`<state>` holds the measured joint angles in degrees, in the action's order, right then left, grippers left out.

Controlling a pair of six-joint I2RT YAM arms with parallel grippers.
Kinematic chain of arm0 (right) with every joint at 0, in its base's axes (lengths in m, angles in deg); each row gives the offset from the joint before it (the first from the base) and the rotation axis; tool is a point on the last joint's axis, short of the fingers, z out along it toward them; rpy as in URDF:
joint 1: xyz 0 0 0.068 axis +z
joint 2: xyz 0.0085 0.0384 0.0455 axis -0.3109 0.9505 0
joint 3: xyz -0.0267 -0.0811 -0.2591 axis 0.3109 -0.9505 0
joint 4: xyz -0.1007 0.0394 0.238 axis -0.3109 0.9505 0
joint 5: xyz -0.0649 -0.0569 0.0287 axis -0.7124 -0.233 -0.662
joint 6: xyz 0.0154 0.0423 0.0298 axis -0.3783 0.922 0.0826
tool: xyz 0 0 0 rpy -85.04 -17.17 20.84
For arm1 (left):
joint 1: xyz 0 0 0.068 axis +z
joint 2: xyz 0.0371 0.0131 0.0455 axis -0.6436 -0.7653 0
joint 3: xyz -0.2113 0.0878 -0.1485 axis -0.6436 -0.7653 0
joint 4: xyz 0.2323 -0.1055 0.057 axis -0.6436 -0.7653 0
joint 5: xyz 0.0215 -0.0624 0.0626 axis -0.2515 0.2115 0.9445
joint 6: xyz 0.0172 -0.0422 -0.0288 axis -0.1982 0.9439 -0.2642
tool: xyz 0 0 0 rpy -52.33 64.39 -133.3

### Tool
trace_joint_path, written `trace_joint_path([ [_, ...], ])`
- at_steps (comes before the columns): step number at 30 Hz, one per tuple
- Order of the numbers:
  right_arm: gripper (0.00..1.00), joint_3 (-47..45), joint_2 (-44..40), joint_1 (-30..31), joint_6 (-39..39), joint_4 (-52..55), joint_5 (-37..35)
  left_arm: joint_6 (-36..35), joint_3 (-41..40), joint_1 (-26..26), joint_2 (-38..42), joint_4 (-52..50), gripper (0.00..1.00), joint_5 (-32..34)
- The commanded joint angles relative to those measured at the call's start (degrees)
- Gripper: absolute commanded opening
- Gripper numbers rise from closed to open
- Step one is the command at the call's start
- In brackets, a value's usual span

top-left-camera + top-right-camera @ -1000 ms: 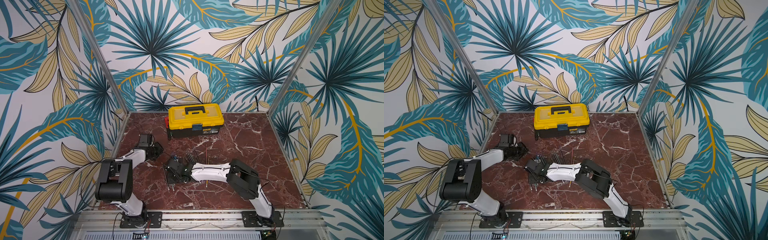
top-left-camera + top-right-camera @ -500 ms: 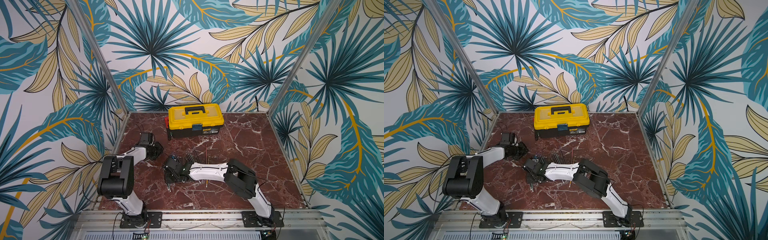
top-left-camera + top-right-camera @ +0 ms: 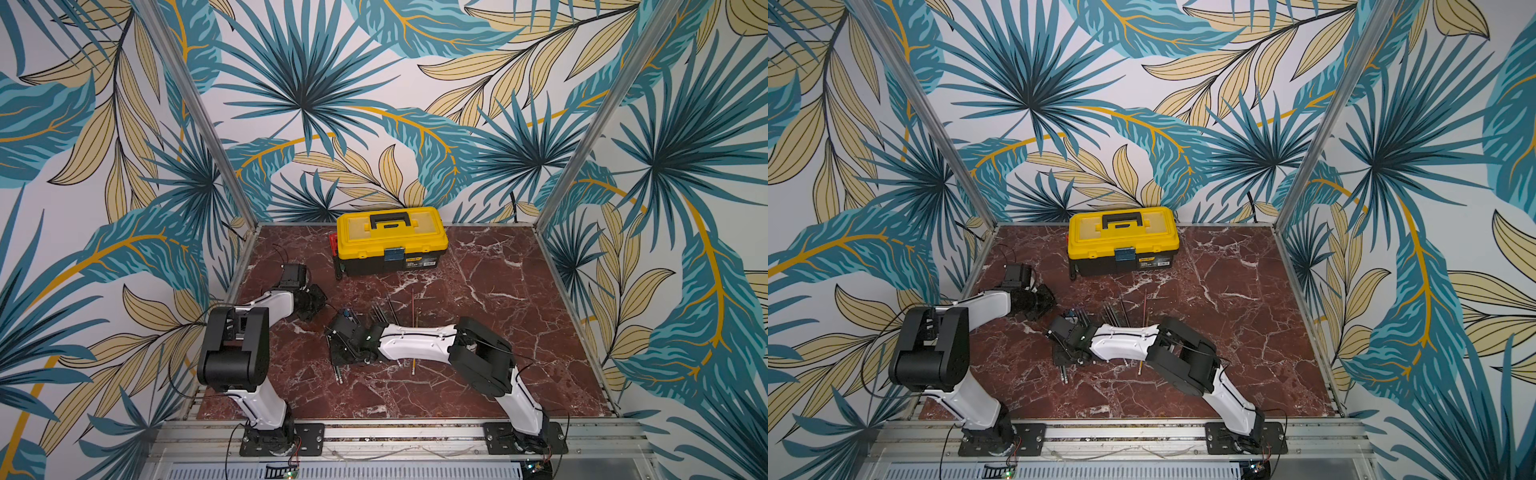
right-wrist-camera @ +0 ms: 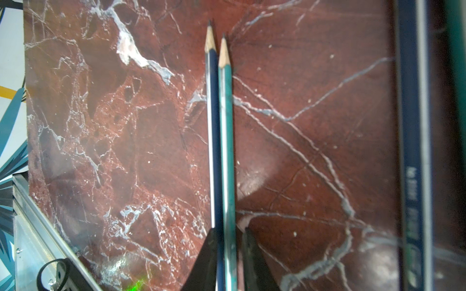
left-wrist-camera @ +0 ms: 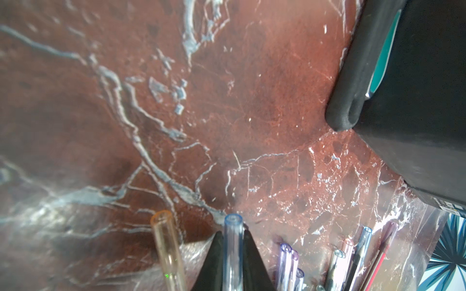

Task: Remove the protective cover of the pencils
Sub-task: Place the protective sleeve at the center of the board.

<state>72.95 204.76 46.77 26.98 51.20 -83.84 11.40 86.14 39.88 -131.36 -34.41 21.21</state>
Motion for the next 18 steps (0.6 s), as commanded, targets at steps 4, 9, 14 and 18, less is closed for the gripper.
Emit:
trace_joint_path([
  [4,0.24,-1.5,-4.7,-0.1,-2.1,2.3,-1.8,-1.3,2.7,-0.1,-1.1,-2.7,0.18,1.1],
  [9,0.24,-2.9,-8.0,-0.3,-3.3,4.0,-4.8,-1.4,3.2,-0.2,-1.1,-3.2,0.2,1.4],
  [14,0.25,-6.4,-11.9,-1.1,-3.8,5.3,-8.7,-1.4,3.2,-0.2,-0.8,-3.5,0.2,1.6],
  [18,0.26,-7.8,-13.4,-1.3,-4.7,7.1,-11.5,-1.7,3.1,-0.2,-0.7,-3.5,0.2,1.2],
])
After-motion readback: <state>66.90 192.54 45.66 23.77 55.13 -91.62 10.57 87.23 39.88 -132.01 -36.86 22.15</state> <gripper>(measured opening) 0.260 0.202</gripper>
